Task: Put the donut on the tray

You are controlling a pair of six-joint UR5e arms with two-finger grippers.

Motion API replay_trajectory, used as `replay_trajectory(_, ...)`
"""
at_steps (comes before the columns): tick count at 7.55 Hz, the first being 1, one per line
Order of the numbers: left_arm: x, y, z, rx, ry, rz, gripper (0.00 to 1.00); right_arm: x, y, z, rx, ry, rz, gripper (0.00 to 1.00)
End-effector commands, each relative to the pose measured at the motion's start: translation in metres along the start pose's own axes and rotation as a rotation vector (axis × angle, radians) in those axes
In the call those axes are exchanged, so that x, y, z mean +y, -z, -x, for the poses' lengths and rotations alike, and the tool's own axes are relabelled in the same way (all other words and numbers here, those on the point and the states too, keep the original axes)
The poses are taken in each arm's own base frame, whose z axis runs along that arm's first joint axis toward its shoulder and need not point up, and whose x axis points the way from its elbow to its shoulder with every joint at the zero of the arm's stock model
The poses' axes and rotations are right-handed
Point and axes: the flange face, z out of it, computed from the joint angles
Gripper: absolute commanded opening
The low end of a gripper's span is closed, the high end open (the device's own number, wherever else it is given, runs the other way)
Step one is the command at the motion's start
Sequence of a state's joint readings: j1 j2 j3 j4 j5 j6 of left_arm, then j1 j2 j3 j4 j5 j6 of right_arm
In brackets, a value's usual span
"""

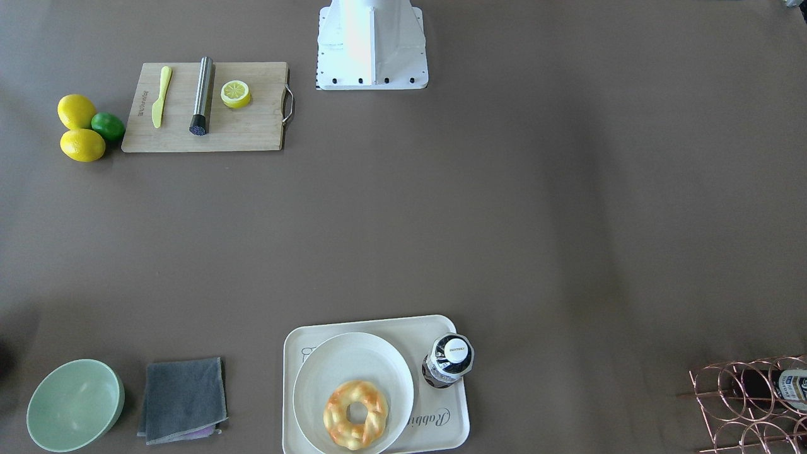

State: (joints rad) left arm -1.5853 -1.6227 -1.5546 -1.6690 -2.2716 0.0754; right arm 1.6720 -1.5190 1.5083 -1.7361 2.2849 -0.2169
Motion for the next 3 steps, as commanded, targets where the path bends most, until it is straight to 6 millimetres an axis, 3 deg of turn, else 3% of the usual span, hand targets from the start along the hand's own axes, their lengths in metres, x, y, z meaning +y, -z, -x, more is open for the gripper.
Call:
replay_trajectory(1, -0.0025, 0.0011, -0.0011, -0.001, 0.000, -0.001, 0.98, -0.0167, 0.0163, 0.0153, -0.040, -0.067, -0.032, 1.00)
replay_trajectory(3, -0.0044, 0.0022, -0.0019, -0.002, -0.003, -0.005, 0.98, -0.0174, 0.0170, 0.0156, -0.039, -0.066, -0.033, 1.00)
